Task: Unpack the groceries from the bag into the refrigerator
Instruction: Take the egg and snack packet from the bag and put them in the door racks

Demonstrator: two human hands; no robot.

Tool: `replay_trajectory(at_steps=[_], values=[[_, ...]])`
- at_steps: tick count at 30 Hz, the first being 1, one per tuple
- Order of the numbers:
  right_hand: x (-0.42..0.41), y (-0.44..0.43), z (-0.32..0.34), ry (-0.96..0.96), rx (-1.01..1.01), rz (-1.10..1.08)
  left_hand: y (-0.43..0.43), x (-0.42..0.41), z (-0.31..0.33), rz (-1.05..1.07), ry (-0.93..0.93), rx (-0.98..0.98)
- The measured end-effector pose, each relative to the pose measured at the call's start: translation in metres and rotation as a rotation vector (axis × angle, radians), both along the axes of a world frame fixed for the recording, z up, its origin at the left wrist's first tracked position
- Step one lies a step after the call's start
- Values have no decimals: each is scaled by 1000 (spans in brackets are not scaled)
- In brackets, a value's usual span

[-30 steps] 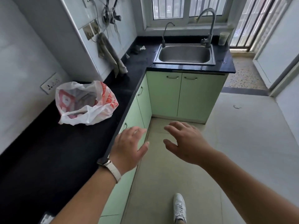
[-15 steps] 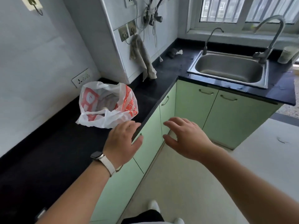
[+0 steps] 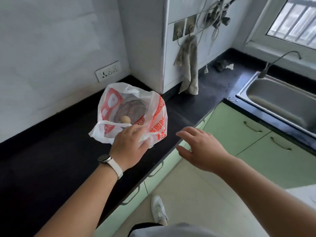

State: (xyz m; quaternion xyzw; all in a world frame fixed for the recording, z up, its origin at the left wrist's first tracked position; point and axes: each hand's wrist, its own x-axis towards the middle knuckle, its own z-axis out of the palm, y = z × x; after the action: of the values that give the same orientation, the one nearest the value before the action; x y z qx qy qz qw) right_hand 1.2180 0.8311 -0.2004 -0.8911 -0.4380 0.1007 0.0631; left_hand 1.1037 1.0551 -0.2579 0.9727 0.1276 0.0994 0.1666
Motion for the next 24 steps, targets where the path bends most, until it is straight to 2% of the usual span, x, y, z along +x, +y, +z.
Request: replay_trajectory(at_steps=[6,11,24], values=[[45,64,-3,-19,-17,60,59,36,-16,40,-1,-36],[67,106,-20,22,-5,103,93,54,-29,138,24,-160],[120,201,-69,187,-30,260,140,90,-87,238,217,-217]])
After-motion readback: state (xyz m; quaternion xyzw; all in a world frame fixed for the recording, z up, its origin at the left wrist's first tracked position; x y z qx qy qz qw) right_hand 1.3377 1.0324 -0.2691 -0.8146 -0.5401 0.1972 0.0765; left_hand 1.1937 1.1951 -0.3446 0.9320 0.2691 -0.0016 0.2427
